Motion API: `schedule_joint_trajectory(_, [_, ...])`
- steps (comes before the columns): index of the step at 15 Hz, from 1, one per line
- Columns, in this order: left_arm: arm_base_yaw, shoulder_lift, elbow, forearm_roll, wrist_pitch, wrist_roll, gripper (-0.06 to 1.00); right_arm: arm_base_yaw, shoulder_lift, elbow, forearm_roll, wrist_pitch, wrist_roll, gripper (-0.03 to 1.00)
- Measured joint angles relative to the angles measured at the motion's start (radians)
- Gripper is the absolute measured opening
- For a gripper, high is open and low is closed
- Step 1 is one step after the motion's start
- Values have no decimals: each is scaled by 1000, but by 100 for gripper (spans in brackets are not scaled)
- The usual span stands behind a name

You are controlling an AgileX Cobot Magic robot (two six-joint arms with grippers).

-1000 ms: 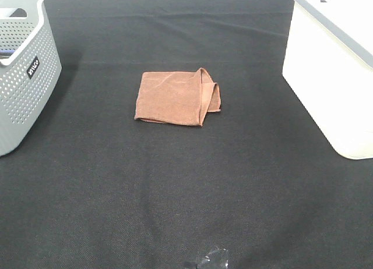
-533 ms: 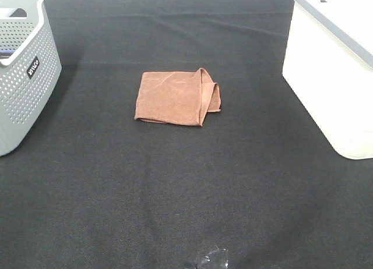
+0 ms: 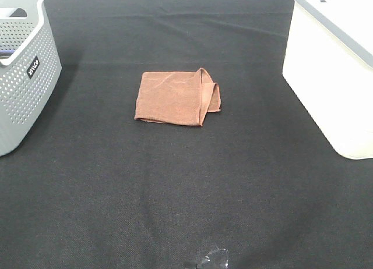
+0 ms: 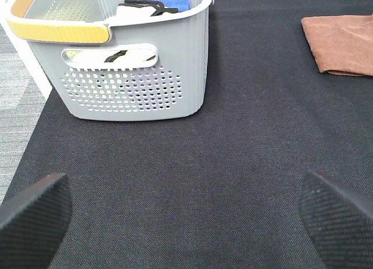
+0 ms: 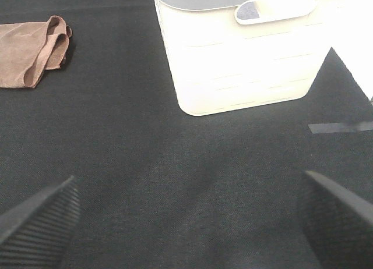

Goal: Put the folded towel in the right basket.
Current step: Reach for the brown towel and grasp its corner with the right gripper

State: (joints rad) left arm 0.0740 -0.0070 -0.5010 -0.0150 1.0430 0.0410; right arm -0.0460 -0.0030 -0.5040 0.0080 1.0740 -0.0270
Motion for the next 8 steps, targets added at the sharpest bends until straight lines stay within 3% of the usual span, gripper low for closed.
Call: schedule_joint_trajectory(8, [0,0,0,0,0,0,99,0,0,0,0,0,0,97])
